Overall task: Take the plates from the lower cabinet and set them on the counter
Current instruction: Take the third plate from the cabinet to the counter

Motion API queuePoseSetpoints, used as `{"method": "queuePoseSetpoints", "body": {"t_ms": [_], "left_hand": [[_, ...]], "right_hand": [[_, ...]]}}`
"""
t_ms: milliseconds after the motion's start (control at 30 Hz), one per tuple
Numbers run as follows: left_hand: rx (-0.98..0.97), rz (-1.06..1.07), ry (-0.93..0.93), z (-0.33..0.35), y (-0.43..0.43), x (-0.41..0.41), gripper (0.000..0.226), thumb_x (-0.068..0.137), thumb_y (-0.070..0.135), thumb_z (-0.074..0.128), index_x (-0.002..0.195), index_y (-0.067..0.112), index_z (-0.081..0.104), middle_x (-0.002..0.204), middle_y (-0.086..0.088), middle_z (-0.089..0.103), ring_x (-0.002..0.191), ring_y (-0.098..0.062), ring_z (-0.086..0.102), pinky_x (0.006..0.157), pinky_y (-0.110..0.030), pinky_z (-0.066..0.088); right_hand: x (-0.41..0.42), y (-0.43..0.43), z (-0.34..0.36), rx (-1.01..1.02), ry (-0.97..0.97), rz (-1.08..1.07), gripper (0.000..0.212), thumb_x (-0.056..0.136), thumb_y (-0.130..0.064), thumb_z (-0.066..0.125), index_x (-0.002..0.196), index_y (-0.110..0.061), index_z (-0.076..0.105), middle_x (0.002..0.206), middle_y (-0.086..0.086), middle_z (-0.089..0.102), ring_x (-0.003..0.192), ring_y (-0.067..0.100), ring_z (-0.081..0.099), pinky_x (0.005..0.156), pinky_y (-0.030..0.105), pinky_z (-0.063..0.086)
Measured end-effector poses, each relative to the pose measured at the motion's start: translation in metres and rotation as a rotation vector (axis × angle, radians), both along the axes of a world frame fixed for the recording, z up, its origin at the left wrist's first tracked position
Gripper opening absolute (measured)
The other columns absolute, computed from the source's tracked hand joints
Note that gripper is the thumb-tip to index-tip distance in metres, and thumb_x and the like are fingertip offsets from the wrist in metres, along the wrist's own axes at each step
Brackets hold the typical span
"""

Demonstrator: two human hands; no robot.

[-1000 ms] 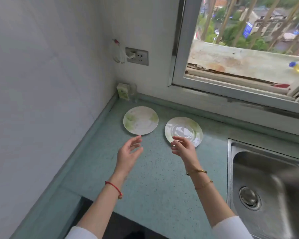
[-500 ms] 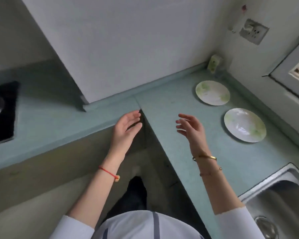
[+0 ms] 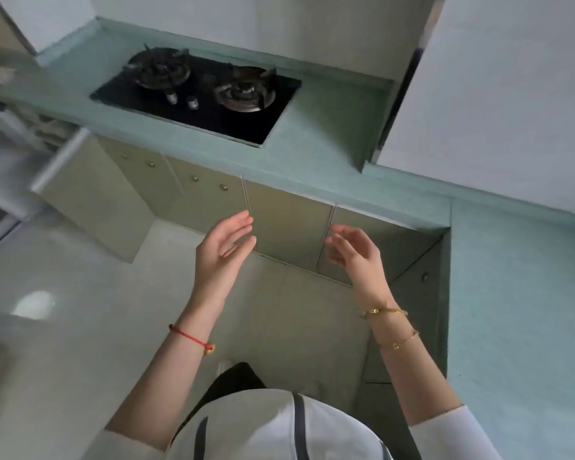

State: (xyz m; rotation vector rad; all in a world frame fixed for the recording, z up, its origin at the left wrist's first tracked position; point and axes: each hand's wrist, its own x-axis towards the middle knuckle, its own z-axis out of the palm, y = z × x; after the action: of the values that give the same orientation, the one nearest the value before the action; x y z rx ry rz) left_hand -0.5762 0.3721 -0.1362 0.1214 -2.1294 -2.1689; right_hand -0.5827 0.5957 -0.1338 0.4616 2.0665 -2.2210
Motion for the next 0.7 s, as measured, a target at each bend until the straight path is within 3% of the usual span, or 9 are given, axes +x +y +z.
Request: {"method": "queuePoseSetpoints", "body": {"t_ms": [133, 233, 533, 700], "left_hand": [[-0.004, 0.18, 0.002, -0.001, -0.079, 0.031, 0.038, 0.085, 0.016, 0.069, 0.12, 0.03, 0.067, 0.122, 0.007, 0.071, 0.119, -0.008, 0.064, 0.092, -0.015, 0.05], [0.001, 0.294, 0.0, -0.001, -0.141, 0.054, 0.038, 0.084, 0.016, 0.069, 0.12, 0.031, 0.067, 0.122, 0.006, 0.071, 0.118, -0.008, 0.065, 0.096, -0.021, 0.052], [-0.054, 0.583, -0.048, 0.0, -0.339, 0.127, 0.041, 0.088, 0.005, 0.071, 0.126, 0.017, 0.065, 0.121, 0.004, 0.071, 0.116, -0.008, 0.066, 0.094, -0.019, 0.051], [-0.013, 0.718, -0.056, 0.0, -0.43, 0.151, 0.042, 0.088, 0.0, 0.069, 0.126, 0.015, 0.064, 0.122, -0.001, 0.07, 0.116, -0.012, 0.065, 0.1, -0.03, 0.051]], "right_hand": [[-0.008, -0.082, 0.004, 0.01, -0.007, 0.151, 0.016, 0.093, -0.011, 0.06, 0.107, -0.013, 0.066, 0.091, 0.001, 0.067, 0.077, 0.013, 0.062, 0.071, 0.017, 0.053], [-0.011, -0.152, 0.004, 0.008, 0.0, 0.254, 0.018, 0.093, -0.008, 0.059, 0.11, -0.009, 0.065, 0.085, 0.0, 0.067, 0.07, 0.009, 0.063, 0.066, 0.014, 0.053], [-0.001, -0.379, -0.007, -0.037, 0.009, 0.463, 0.019, 0.094, -0.006, 0.055, 0.111, -0.009, 0.063, 0.086, 0.003, 0.067, 0.077, 0.014, 0.064, 0.068, 0.019, 0.055], [-0.003, -0.48, -0.011, -0.02, 0.002, 0.573, 0.019, 0.093, -0.009, 0.056, 0.109, -0.012, 0.066, 0.087, 0.001, 0.07, 0.077, 0.014, 0.066, 0.07, 0.022, 0.056]]}}
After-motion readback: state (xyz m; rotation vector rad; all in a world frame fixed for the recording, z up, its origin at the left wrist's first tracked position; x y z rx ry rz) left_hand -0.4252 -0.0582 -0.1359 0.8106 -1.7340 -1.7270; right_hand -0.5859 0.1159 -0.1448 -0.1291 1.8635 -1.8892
